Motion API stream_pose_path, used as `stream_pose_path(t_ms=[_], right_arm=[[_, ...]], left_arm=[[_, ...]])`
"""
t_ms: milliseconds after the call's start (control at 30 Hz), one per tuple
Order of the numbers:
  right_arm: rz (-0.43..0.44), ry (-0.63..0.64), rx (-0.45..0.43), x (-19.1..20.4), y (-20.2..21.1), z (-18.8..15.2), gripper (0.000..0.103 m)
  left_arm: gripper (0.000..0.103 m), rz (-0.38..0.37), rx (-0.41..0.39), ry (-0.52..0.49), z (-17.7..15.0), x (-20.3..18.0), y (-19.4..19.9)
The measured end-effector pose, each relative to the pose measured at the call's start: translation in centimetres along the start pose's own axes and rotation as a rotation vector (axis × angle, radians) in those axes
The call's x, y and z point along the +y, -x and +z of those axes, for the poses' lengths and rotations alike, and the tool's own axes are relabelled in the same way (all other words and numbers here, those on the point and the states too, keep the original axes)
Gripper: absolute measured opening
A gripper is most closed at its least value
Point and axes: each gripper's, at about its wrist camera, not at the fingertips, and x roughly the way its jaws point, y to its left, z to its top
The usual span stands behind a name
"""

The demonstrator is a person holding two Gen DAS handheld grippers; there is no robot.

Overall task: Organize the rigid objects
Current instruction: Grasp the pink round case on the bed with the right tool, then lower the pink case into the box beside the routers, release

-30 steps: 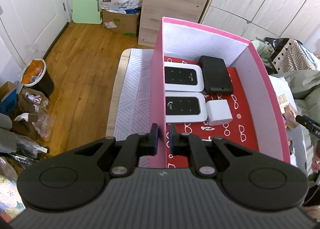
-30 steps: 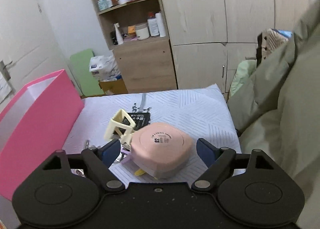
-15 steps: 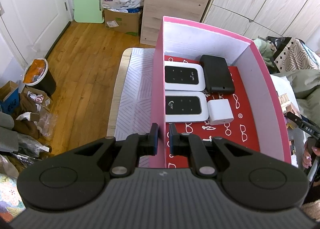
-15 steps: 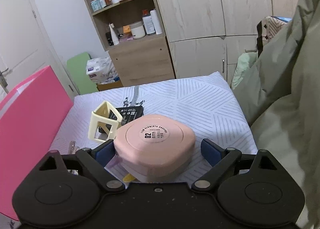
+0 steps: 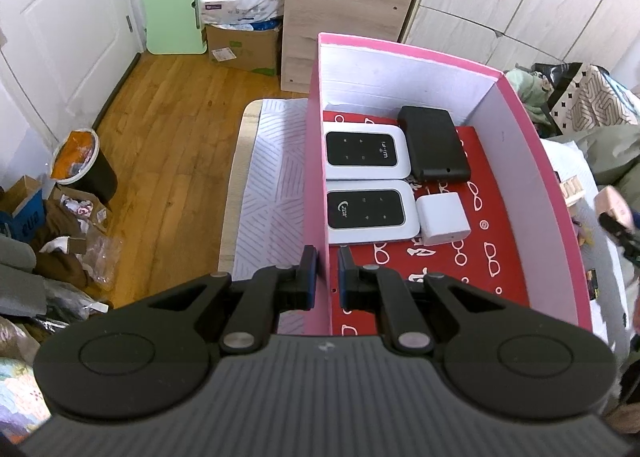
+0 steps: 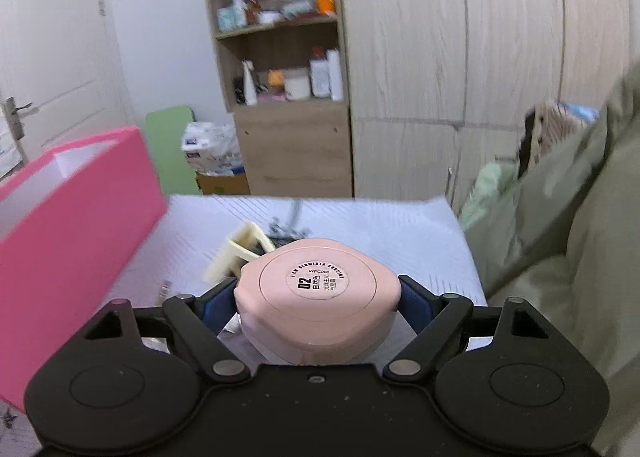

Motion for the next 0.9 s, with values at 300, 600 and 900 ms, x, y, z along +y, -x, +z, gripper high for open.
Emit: stream_pose_path(t_ms=[300,600,900], right_arm=[[0.174,0.165,-0.140,6.6,5.2,4.4,0.087],[0.590,0.303,0.026,16.6,2.9,9.3,0.087],[0.698,0.552,0.471,28.3,-5.8,9.4,0.087]], left_arm=[[0.010,-0.014,0.003,-0.021,0.0,0.3,0.0],[0.010,-0.031,-0.006,-0.012,-0.1,0.6,0.1],[0.010,-0.063,0.018,0.000,0.4,1.2,0.0]])
